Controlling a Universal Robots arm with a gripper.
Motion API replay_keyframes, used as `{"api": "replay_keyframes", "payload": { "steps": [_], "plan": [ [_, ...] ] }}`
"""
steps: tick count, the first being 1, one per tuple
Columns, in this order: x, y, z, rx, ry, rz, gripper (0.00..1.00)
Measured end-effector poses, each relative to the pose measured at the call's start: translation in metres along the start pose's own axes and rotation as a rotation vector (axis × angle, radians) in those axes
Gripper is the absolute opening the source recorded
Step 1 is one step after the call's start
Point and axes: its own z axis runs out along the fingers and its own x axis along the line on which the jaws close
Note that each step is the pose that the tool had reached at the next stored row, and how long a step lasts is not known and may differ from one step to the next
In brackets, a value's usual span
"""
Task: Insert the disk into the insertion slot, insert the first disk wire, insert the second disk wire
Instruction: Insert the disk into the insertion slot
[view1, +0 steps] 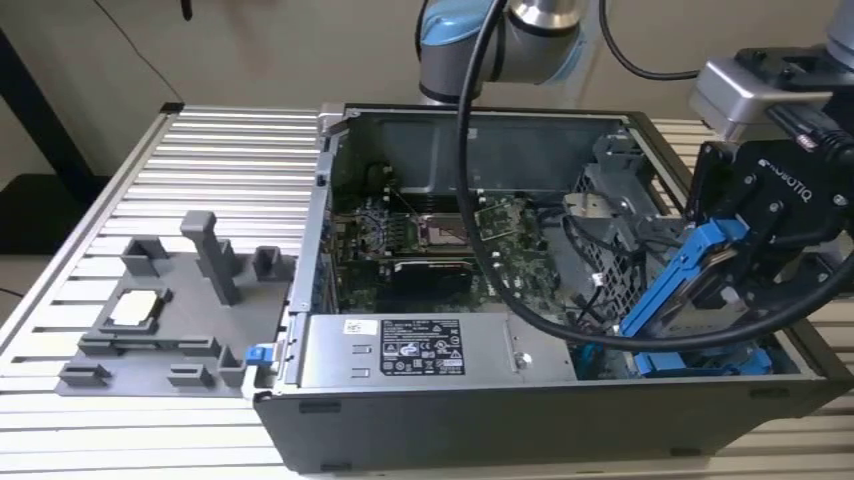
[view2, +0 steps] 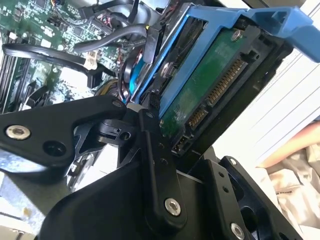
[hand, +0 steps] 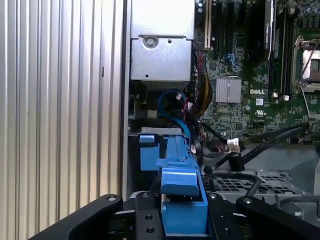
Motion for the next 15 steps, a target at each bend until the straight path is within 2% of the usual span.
{"api": "replay_keyframes", "payload": {
  "steps": [15],
  "plan": [
    [0.0001,-0.0008,0.0267,0.0001,-0.0027,0.0,0.33]
  ]
}}
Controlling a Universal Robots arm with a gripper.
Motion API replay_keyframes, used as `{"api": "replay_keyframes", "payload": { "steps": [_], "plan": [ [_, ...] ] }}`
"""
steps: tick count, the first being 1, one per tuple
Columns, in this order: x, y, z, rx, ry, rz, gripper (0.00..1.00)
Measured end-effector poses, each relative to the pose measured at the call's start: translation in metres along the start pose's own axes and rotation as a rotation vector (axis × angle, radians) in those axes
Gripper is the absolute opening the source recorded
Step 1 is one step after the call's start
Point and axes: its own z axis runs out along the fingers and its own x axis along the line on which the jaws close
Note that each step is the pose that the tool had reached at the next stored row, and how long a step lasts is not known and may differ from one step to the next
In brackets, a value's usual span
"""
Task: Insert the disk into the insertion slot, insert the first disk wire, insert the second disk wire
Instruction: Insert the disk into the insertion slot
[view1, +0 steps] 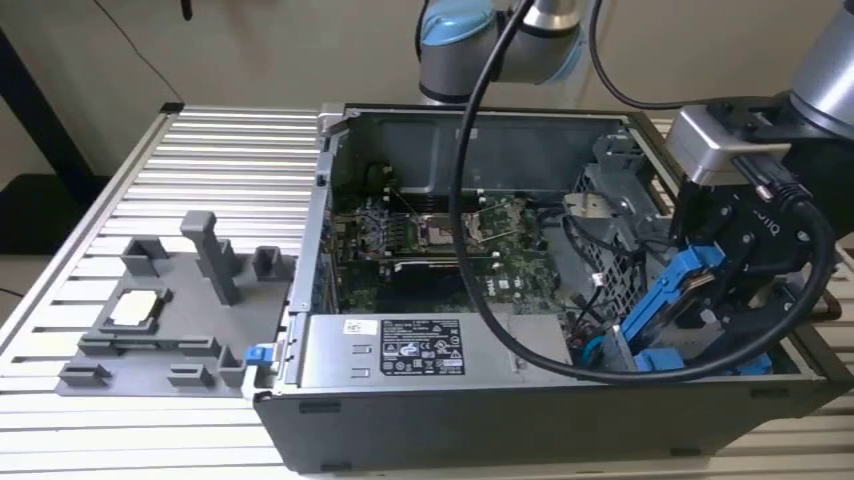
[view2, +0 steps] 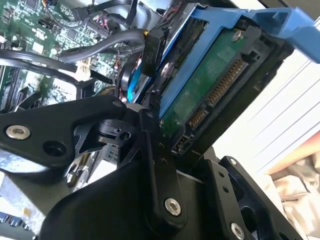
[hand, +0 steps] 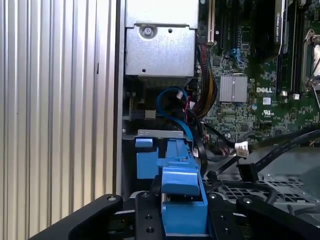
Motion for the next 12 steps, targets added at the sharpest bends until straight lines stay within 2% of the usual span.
{"api": "replay_keyframes", "payload": {
  "steps": [5,6,7,8,9,10,12],
  "plan": [
    [-0.0001,-0.0001,0.0006,0.0002,-0.0013,0.0,0.33],
    [-0.0001,-0.0001,0.0006,0.0002,-0.0011,0.0,0.34],
    [0.0,-0.0001,0.0005,0.0,-0.001,0.0,0.4],
    [0.0,-0.0001,0.0001,0.0,-0.001,0.0,0.4],
    [0.0,0.0,-0.0014,-0.0001,-0.0009,0.0,0.4],
    [0.0,0.0001,-0.0044,-0.0004,-0.0005,0.0,0.47],
    [-0.0001,0.0004,-0.0126,-0.0006,0.0001,0.0,0.47]
  ]
}}
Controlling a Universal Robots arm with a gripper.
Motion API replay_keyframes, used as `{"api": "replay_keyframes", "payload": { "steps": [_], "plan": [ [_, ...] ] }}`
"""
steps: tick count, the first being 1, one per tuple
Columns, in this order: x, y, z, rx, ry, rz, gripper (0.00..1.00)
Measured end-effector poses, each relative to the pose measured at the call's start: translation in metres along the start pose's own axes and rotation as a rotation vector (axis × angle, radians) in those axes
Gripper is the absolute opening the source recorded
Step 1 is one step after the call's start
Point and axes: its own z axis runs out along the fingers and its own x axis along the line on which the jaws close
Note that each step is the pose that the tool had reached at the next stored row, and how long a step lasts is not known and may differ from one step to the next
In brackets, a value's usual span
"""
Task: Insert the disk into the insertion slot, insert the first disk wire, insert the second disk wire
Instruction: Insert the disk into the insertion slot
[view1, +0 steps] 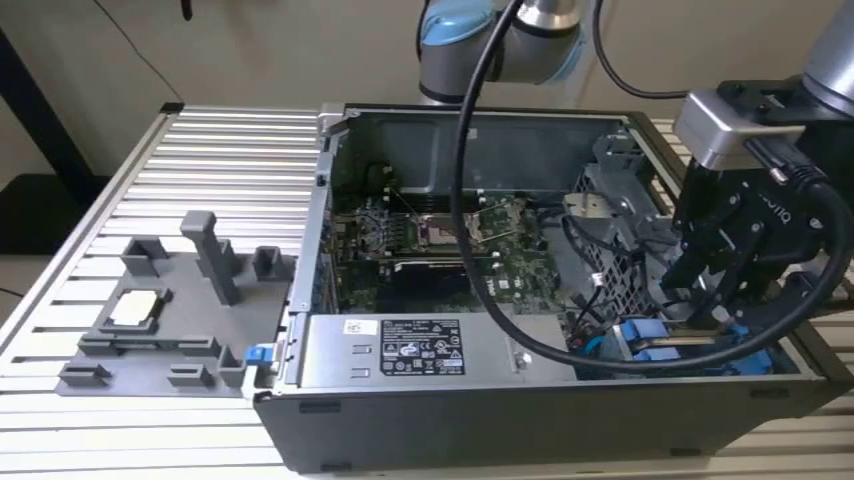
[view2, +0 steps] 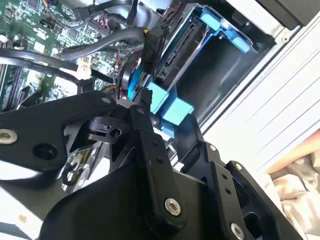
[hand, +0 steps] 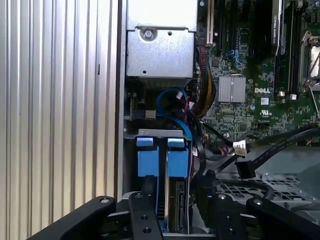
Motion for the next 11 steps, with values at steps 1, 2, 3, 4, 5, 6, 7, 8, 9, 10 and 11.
{"api": "replay_keyframes", "payload": {
  "steps": [1,2,3,4,5,6,7,8,9,10,11],
  "plan": [
    [0.0,0.0001,-0.0045,0.0,0.0,0.0,0.47],
    [-0.0001,0.0003,-0.009,-0.0001,0.0001,0.0,0.47],
    [-0.0001,0.0004,-0.0135,-0.0001,0.0002,0.0,0.47],
    [-0.0001,0.0006,-0.0181,-0.0001,0.0002,0.0,0.47],
    [-0.0003,0.0007,-0.0223,0.0,0.0001,0.0,0.47],
    [-0.0007,0.0008,-0.0246,-0.0001,0.0002,0.0,0.47],
    [-0.001,0.001,-0.0252,0.0012,-0.0002,0.0,0.47],
    [-0.0011,0.0013,-0.0253,0.0062,-0.0035,0.0,0.47],
    [-0.0012,0.0018,-0.0253,0.0204,-0.0085,-0.001,0.47],
    [-0.0013,0.0021,-0.0251,0.0391,-0.0108,-0.001,0.47],
    [-0.0015,0.0023,-0.0252,0.057,-0.0115,-0.001,0.47]
  ]
}}
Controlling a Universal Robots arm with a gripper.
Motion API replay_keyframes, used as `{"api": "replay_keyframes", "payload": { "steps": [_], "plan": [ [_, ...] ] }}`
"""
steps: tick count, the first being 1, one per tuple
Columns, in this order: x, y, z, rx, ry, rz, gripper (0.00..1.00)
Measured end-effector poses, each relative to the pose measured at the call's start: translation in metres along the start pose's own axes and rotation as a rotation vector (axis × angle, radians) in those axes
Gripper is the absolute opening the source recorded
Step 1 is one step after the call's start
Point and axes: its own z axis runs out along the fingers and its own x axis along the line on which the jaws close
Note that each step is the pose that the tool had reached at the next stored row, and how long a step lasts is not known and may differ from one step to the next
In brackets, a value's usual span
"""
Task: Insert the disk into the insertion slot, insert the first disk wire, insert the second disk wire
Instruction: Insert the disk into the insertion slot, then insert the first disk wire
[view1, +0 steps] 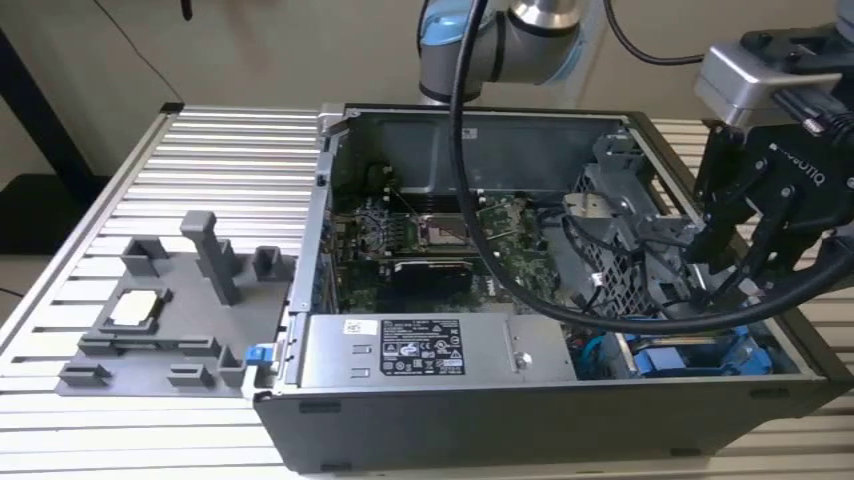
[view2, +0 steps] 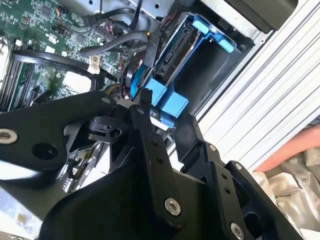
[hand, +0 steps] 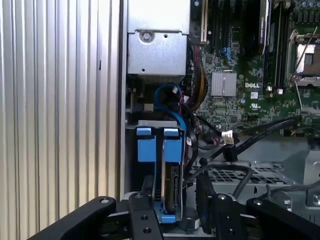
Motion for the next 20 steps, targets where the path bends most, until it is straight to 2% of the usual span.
{"api": "replay_keyframes", "payload": {
  "steps": [6,7,8,11,12,13,15,16,17,18,19,20],
  "plan": [
    [-0.0017,0.0014,-0.0001,0.1098,-0.0045,-0.002,0.47],
    [-0.0023,0.0018,-0.0001,0.1262,-0.0047,-0.002,0.47],
    [-0.004,0.0022,0.0002,0.1384,-0.0046,-0.003,0.47],
    [-0.0129,0.0032,0.0022,0.1615,-0.001,-0.006,0.47],
    [-0.0154,0.0036,0.0029,0.1675,0.0029,-0.007,0.47],
    [-0.0176,0.0042,0.0034,0.1717,0.0098,-0.009,0.47],
    [-0.0214,0.0053,0.0041,0.1752,0.0349,-0.012,0.47],
    [-0.0233,0.0059,0.0044,0.1763,0.0506,-0.014,0.47],
    [-0.0251,0.0063,0.0048,0.1778,0.0632,-0.016,0.47],
    [-0.0272,0.0066,0.0054,0.1797,0.0727,-0.018,0.47],
    [-0.0292,0.0068,0.0062,0.1817,0.0791,-0.02,0.47],
    [-0.0314,0.0072,0.0073,0.1837,0.0824,-0.023,0.47]
  ]
}}
